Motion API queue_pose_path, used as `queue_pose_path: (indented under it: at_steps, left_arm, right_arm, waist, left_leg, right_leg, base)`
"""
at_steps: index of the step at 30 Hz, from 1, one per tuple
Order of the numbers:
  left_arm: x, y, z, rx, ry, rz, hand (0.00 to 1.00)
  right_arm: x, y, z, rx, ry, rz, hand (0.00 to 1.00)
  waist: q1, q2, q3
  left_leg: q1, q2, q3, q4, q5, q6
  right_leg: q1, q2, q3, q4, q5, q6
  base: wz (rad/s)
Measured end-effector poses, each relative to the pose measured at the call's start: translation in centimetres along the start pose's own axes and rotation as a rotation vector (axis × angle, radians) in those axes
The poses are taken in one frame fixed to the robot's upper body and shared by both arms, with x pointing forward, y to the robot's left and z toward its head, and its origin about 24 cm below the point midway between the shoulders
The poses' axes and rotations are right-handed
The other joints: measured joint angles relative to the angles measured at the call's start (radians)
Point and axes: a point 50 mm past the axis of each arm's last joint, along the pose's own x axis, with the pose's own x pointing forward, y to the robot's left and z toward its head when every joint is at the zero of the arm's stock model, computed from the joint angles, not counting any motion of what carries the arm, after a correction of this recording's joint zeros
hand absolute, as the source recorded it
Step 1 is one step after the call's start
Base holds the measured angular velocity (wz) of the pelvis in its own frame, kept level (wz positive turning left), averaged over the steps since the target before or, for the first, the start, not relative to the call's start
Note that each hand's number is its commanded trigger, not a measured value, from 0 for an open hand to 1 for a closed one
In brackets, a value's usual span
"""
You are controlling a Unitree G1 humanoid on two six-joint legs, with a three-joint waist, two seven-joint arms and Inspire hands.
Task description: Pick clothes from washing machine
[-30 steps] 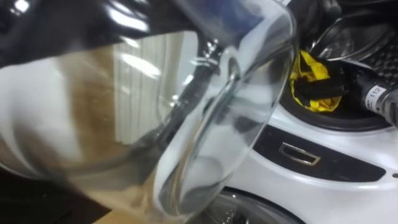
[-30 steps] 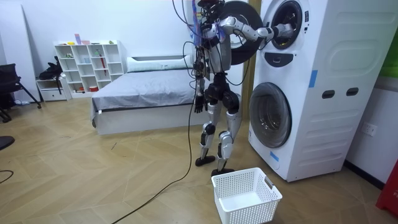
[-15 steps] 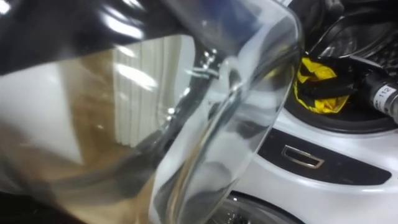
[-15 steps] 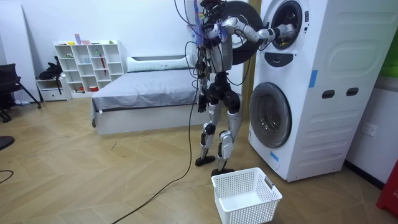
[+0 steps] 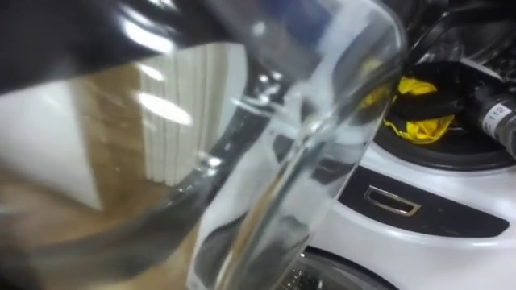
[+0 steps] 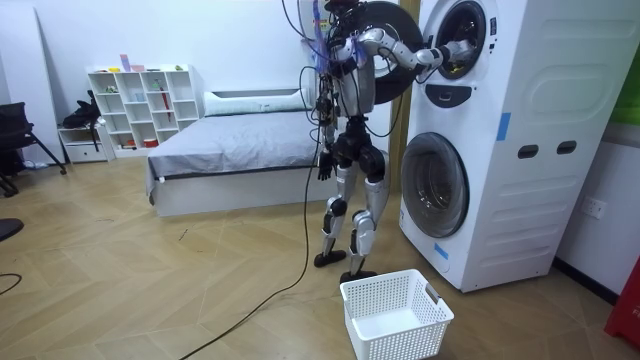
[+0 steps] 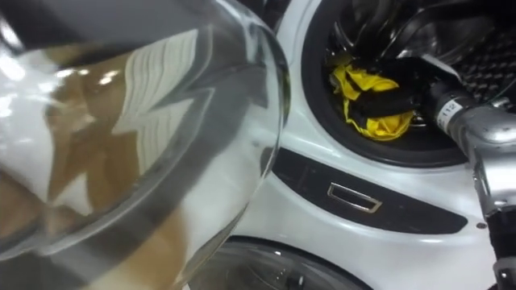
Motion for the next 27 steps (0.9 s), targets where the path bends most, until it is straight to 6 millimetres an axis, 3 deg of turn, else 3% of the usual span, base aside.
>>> queue_pose_path:
  at_steps: [2, 4, 6, 7, 9, 11, 14, 17, 19, 23, 27]
  left_arm:
    - [0.0, 0.1, 0.0, -0.013, -0.017, 0.004, 0.0]
    - [0.0, 0.1, -0.5, -0.028, -0.019, 0.006, 0.0]
    - [-0.1, 0.1, -1.4, -0.036, -0.007, 0.016, 0.0]
    - [-0.1, 0.0, -1.4, -0.037, -0.009, 0.02, 0.0]
    - [-0.2, -0.5, -2.0, -0.05, -0.013, 0.021, 0.0]
    - [-0.3, -1.0, -2.2, -0.057, -0.008, 0.014, 0.0]
    - [-0.5, -1.5, -2.5, -0.062, -0.015, 0.003, 0.0]
    - [-0.5, -1.5, -3.4, -0.061, -0.01, 0.005, 0.0]
    - [-0.6, -1.4, -4.1, -0.056, 0.004, 0.007, 0.0]
    - [-0.7, -1.2, -5.5, -0.079, 0.046, 0.014, 0.0]
    - [-0.8, -1.2, -6.3, -0.087, 0.07, 0.014, 0.0]
  right_arm:
    - [-0.9, 0.3, 1.2, -0.072, -0.057, -0.038, 1.0]
    - [-2.2, 0.7, 3.7, -0.147, -0.167, -0.077, 1.0]
    - [-4.3, 1.2, 6.4, -0.171, -0.319, -0.12, 1.0]
    - [-5.0, 1.3, 6.8, -0.178, -0.348, -0.134, 1.0]
    - [-7.3, 2.0, 8.1, -0.195, -0.457, -0.166, 1.0]
    - [-8.5, 2.6, 7.8, -0.162, -0.495, -0.188, 1.0]
    - [-9.5, 3.0, 6.4, -0.127, -0.468, -0.21, 1.0]
    - [-10.2, 3.0, 5.5, -0.106, -0.443, -0.215, 1.0]
    - [-10.9, 3.4, 5.4, -0.083, -0.467, -0.192, 1.0]
    - [-12.3, 3.8, 4.3, 0.05, -0.464, -0.147, 1.0]
    - [-12.7, 3.2, 3.9, 0.104, -0.462, -0.167, 1.0]
  waist:
    - [-0.008, 0.0, -0.0003]
    - [-0.037, 0.007, 0.0024]
    - [-0.06, 0.018, 0.0036]
    - [-0.065, 0.026, 0.0069]
    - [-0.077, 0.039, 0.0053]
    - [-0.079, 0.046, 0.0059]
    - [-0.109, 0.057, 0.0005]
    - [-0.128, 0.067, 0.0032]
    - [-0.133, 0.072, -0.002]
    - [-0.137, 0.071, -0.0047]
    - [-0.157, 0.068, -0.002]
  left_leg:
    - [-0.005, 0.002, 0.011, 0.001, 0.0, 0.0]
    - [-0.011, 0.003, 0.013, 0.001, 0.0, 0.0]
    - [-0.006, 0.007, 0.024, 0.0, 0.0, 0.0]
    - [-0.004, 0.007, 0.026, 0.0, 0.0, 0.0]
    - [0.004, 0.007, 0.057, 0.0, 0.0, 0.0]
    - [0.013, 0.012, 0.066, 0.0, 0.0, 0.0]
    - [0.019, 0.013, 0.077, 0.0, 0.0, 0.0]
    - [0.024, 0.013, 0.091, -0.01, 0.0, 0.0]
    - [0.025, 0.014, 0.094, -0.012, 0.0, 0.0]
    - [0.03, 0.022, 0.118, -0.014, -0.001, -0.003]
    - [0.027, 0.025, 0.119, -0.013, -0.004, -0.007]
  right_leg:
    - [-0.01, 0.0, 0.006, 0.003, 0.001, -0.001]
    - [-0.017, 0.001, 0.008, 0.002, 0.001, -0.001]
    - [-0.018, 0.001, 0.032, 0.001, 0.002, -0.003]
    - [-0.017, 0.001, 0.033, 0.001, 0.002, -0.003]
    - [-0.016, 0.003, 0.049, 0.001, 0.002, -0.003]
    - [-0.007, 0.003, 0.058, -0.002, 0.002, -0.002]
    - [-0.008, 0.002, 0.062, -0.001, 0.002, -0.002]
    - [-0.009, 0.006, 0.073, -0.001, 0.002, -0.002]
    - [-0.01, 0.011, 0.083, 0.0, 0.002, -0.002]
    - [-0.007, 0.016, 0.092, 0.0, 0.004, -0.007]
    - [-0.011, 0.019, 0.09, 0.001, 0.007, -0.012]
  base:
    - [-0.13]
    - [-0.11]
    - [-0.24]
    - [-0.17]
    - [-0.24]
    - [-0.25]
    - [-0.06]
    - [-0.11]
    - [-0.09]
    - [-0.03]
    - [-0.01]
